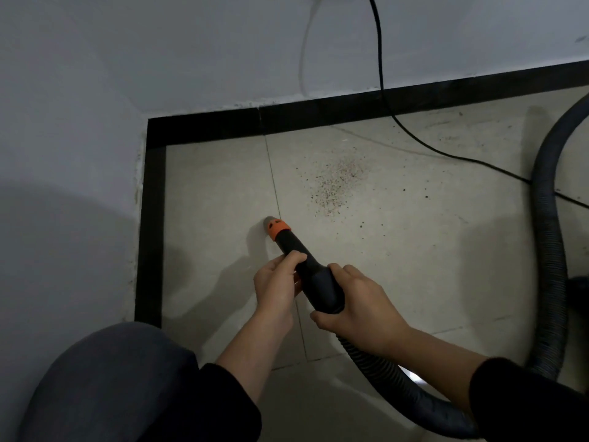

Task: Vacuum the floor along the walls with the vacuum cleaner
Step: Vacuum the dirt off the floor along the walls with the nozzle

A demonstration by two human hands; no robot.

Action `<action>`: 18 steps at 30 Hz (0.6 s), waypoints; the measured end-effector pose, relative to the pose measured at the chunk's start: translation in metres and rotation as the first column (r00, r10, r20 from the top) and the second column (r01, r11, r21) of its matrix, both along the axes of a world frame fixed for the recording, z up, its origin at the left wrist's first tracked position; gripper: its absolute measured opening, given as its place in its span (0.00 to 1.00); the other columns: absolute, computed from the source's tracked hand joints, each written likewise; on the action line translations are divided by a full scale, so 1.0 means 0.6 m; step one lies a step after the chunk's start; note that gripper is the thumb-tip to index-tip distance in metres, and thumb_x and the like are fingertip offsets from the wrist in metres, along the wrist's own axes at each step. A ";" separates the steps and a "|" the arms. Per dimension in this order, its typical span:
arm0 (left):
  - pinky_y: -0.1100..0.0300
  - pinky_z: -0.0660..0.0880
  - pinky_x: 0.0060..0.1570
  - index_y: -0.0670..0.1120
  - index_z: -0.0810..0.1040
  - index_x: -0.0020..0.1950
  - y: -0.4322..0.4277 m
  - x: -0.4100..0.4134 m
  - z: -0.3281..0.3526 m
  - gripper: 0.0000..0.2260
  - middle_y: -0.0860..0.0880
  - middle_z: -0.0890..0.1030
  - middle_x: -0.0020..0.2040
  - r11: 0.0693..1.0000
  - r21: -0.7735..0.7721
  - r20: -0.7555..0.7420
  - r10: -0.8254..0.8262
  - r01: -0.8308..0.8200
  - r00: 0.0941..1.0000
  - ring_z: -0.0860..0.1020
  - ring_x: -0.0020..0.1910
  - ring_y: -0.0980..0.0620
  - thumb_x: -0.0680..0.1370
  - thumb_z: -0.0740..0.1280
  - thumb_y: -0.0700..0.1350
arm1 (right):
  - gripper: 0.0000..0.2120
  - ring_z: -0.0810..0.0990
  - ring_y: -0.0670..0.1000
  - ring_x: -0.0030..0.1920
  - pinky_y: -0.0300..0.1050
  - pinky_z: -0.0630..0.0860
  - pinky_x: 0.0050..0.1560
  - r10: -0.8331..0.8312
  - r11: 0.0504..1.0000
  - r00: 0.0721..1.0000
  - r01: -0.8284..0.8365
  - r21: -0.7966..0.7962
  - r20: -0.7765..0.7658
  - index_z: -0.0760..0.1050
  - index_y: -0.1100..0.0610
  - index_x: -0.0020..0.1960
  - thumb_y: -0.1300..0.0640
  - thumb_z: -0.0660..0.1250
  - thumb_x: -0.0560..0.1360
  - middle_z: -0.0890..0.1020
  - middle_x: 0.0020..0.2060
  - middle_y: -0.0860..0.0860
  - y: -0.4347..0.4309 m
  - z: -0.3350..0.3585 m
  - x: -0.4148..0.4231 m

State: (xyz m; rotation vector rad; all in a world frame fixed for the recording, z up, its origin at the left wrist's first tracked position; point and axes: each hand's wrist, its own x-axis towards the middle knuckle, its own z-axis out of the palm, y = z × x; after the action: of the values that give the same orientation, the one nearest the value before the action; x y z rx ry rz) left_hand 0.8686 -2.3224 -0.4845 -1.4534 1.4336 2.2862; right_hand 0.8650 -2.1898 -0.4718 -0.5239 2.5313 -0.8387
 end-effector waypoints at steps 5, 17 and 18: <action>0.60 0.78 0.39 0.41 0.80 0.48 -0.028 -0.018 -0.004 0.05 0.42 0.83 0.46 0.995 -0.002 0.006 0.096 -0.096 0.995 0.81 0.43 0.49 0.74 0.71 0.38 | 0.21 0.74 0.49 0.42 0.37 0.70 0.37 0.020 1.000 1.000 -0.020 -0.011 -0.006 0.69 0.53 0.57 0.49 0.72 0.68 0.70 0.43 0.46 -0.040 -0.001 -0.023; 0.57 0.77 0.42 0.43 0.79 0.48 -0.049 -0.020 -0.020 0.04 0.44 0.82 0.48 0.982 -0.043 0.016 0.182 -0.182 0.983 0.80 0.46 0.48 0.74 0.70 0.40 | 0.21 0.73 0.49 0.42 0.40 0.71 0.40 0.079 0.997 0.997 -0.079 0.008 -0.018 0.68 0.54 0.56 0.49 0.72 0.68 0.69 0.44 0.47 -0.072 -0.002 -0.031; 0.56 0.78 0.43 0.44 0.79 0.47 -0.045 -0.018 -0.020 0.04 0.44 0.82 0.47 0.983 -0.050 0.024 0.177 -0.176 0.984 0.80 0.46 0.48 0.74 0.70 0.40 | 0.20 0.73 0.49 0.42 0.40 0.71 0.39 0.076 0.997 0.997 -0.076 0.010 -0.013 0.68 0.53 0.56 0.50 0.72 0.68 0.69 0.44 0.47 -0.069 -0.002 -0.027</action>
State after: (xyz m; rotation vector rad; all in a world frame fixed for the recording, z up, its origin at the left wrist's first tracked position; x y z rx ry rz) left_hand 0.8577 -2.3495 -0.4964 -1.6836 1.4139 2.3349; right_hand 0.8489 -2.2313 -0.4732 -0.6211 2.5092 -0.7972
